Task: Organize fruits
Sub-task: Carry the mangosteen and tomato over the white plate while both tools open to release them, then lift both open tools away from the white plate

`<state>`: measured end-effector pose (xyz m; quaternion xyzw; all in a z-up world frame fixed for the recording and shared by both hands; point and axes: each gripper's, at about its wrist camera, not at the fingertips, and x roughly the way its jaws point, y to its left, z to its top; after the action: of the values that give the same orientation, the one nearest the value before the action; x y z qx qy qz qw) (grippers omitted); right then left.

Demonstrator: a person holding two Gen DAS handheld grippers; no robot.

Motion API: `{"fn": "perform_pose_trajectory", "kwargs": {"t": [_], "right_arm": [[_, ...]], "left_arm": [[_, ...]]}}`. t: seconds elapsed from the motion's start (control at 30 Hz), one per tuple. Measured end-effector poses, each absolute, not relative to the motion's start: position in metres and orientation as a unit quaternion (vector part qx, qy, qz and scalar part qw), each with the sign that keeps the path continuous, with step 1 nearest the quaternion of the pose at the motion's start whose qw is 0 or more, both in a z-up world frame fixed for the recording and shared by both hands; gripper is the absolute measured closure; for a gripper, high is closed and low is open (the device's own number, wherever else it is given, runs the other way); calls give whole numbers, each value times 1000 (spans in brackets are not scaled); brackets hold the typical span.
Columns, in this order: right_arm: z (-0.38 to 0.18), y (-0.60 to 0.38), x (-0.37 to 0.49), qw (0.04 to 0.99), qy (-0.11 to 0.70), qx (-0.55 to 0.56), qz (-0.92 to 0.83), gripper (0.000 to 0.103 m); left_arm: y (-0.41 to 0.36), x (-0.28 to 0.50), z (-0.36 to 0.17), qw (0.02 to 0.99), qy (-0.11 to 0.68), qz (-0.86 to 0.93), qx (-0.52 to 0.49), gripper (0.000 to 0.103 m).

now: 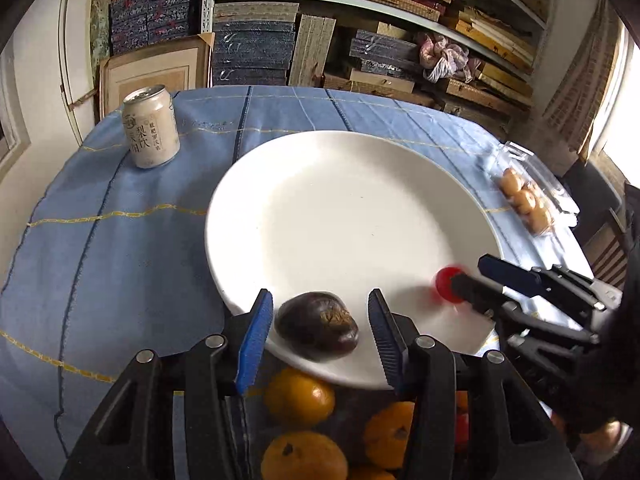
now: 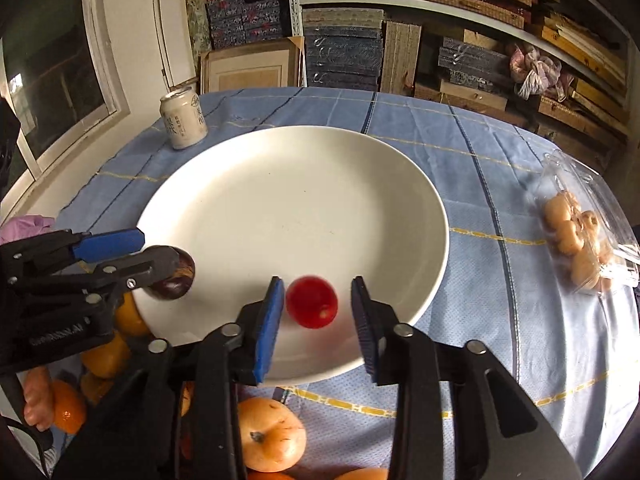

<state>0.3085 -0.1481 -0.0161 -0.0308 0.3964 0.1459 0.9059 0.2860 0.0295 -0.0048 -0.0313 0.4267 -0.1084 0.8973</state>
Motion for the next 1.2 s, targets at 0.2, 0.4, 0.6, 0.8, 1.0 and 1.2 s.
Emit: {"fn": "perform_pose_trajectory", "kwargs": {"t": [0.2,0.4,0.6,0.8,1.0,1.2], "right_arm": [[-7,-152,296,914,381,-27,135,29],[38,-173,244,937,316,-24,143,4],[35,-207,192,942,311,-37,122,4],[18,-265,141,961,172,98,192,4],[0,-289,152,940,196,181,212,4],[6,-267,133,967,175,76,168,4]], "left_arm": [[37,275,14,910,402,-97,-34,34],[59,229,39,927,370,-54,-18,17],[81,160,31,935,354,-22,-18,7],[91,122,-1,932,358,-33,-43,7],[87,110,-15,935,352,-35,-32,7],[70,103,-26,930,363,-54,17,7]]}}
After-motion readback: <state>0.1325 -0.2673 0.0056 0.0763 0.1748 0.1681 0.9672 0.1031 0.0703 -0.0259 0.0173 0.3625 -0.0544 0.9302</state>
